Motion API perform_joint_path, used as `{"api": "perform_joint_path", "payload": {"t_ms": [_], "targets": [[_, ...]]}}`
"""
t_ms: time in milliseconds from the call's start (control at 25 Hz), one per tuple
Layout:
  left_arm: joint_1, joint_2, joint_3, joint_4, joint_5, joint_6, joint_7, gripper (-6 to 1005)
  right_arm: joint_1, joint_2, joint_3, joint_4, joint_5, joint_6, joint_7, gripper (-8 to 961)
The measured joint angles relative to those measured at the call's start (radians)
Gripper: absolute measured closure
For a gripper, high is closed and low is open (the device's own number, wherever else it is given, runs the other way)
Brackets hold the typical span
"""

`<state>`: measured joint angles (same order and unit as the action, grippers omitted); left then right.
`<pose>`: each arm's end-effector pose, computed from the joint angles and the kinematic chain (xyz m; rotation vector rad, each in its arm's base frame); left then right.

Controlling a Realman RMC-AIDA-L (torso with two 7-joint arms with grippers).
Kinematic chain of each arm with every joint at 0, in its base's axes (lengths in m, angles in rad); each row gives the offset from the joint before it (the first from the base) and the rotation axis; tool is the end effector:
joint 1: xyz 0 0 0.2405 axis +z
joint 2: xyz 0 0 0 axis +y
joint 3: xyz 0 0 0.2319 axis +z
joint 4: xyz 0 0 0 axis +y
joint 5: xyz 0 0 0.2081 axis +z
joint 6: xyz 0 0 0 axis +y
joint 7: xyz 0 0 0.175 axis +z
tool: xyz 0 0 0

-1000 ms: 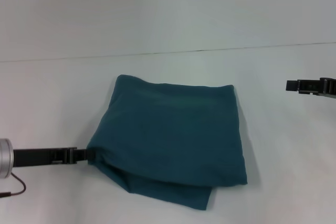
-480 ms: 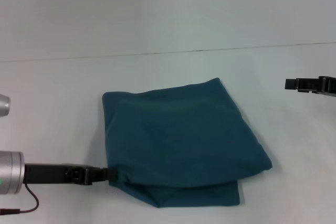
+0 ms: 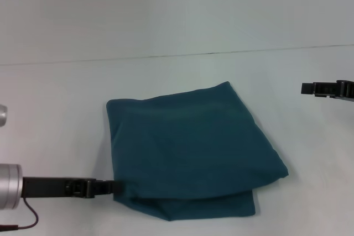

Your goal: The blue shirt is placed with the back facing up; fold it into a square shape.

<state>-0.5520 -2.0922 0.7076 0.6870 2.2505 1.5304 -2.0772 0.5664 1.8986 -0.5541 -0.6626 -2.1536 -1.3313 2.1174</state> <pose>-0.2529 0.3164 -0.0353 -2.5778 -1.5825 -0.4397 0.2993 0.3831 0.0775 -2.1242 1.4688 0.5688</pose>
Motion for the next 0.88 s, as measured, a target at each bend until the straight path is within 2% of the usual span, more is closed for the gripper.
{"api": "perform_joint_path", "payload": {"t_ms": [240,400,520,720,880], "targets": [[0.022,0.011,-0.067,0.039,0.036,-0.008,0.001,871,0.0,-0.002,0.002,0.0,0.0,0.0,0.004,345],[0.04,0.014,-0.15,0.085,0.013,-0.002,0.063,721,0.002,-0.005,0.002,0.0,0.0,0.0,0.005,346],[0.041,0.01,-0.189,0.074,-0.049,0.029,0.137,607,0.006,-0.004,0.003,0.0,0.0,0.0,0.004,345],[0.019,-0.011,-0.173,0.032,-0.08,0.084,0.19,424,0.007,-0.003,0.005,0.0,0.0,0.003,0.005,344],[0.004,-0.023,-0.136,-0.025,-0.079,0.065,0.21,303,0.009,-0.002,0.004,0.0,0.0,0.004,0.006,343]]}}
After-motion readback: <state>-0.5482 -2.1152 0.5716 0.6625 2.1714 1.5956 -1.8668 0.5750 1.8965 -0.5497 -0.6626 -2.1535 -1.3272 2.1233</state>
